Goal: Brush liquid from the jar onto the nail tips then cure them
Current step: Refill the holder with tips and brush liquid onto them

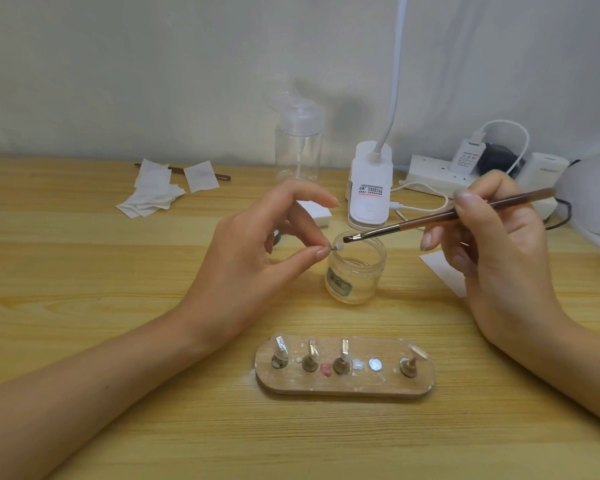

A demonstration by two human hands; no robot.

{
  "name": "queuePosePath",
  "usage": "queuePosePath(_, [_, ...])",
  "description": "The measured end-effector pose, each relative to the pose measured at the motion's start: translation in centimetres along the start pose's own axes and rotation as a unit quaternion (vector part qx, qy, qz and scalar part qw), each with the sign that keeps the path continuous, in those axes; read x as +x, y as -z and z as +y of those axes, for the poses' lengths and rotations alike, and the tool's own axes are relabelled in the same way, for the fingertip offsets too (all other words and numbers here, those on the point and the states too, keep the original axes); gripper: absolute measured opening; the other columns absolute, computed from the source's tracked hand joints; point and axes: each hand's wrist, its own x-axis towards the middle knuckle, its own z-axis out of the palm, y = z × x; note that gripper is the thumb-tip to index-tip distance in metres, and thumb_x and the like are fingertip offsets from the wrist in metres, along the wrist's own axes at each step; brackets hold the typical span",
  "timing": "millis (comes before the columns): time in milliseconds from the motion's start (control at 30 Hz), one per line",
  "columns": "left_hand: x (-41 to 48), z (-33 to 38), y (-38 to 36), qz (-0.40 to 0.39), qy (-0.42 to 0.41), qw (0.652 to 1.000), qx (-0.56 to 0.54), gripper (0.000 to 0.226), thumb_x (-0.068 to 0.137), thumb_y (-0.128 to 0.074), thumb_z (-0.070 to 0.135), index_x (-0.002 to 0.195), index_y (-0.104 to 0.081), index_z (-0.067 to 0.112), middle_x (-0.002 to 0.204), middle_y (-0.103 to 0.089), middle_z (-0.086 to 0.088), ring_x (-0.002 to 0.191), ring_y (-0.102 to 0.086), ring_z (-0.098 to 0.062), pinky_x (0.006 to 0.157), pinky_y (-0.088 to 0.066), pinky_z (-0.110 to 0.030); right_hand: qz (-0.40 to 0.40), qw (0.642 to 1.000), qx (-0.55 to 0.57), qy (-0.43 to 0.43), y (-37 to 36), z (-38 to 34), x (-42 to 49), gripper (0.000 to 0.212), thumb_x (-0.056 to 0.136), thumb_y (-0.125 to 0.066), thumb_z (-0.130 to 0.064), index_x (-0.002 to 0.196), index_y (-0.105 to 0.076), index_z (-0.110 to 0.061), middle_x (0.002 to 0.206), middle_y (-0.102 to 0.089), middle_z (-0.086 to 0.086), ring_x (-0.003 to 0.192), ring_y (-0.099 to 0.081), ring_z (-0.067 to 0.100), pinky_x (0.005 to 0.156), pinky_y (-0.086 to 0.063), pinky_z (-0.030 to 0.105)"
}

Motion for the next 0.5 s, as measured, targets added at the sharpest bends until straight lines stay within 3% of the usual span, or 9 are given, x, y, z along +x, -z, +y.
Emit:
queuePosePath(100, [0.04,0.03,0.01,-0.001,-0.001,1.0,0.002,0.036,0.086,-0.076,0.007,0.115,-0.061,0.023,0.082,-0.072,0.008,0.086,-0.064,-0.002,0.07,-0.037,-0.009,-0.019,1.0,0.0,-0.004,-0.22,0.15,0.01,0.02,0.098,-0.051,-0.021,0.078,-0.045,-0.021,0.061,-0.067,0.006,0.041,-0.035,0.012,0.042,-0.029,0.013])
queuePosePath(267, [0.03,0.05,-0.03,0.0,-0.005,1.0,0.006,0.036,0.086,-0.076,0.005,0.114,-0.061,0.023,0.082,-0.072,0.009,0.087,-0.064,-0.002,0.071,-0.037,-0.008,-0.005,0.999,-0.02,-0.026,-0.01,0.26,0.09,0.02,0.095,-0.056,-0.026,0.078,-0.046,-0.022,0.06,-0.066,0.008,0.045,-0.022,0.027,0.041,-0.026,0.015])
queuePosePath(400, [0.03,0.07,-0.07,0.001,-0.01,1.0,0.008,0.036,0.086,-0.076,0.004,0.113,-0.062,0.022,0.082,-0.072,0.008,0.086,-0.063,-0.001,0.072,-0.037,-0.007,0.002,1.0,0.006,-0.018,0.05,0.32,0.19,0.023,0.097,-0.052,-0.024,0.075,-0.05,-0.027,0.062,-0.066,0.007,0.041,-0.031,0.012,0.041,-0.028,0.014])
queuePosePath(500, [0.05,0.08,-0.05,0.001,-0.01,1.0,0.01,0.036,0.086,-0.076,0.005,0.114,-0.061,0.023,0.082,-0.072,0.009,0.086,-0.064,-0.002,0.071,-0.036,-0.008,-0.016,1.0,0.012,-0.021,-0.09,0.43,0.21,0.021,0.096,-0.053,-0.026,0.076,-0.048,-0.025,0.062,-0.067,0.008,0.041,-0.031,0.013,0.041,-0.027,0.014])
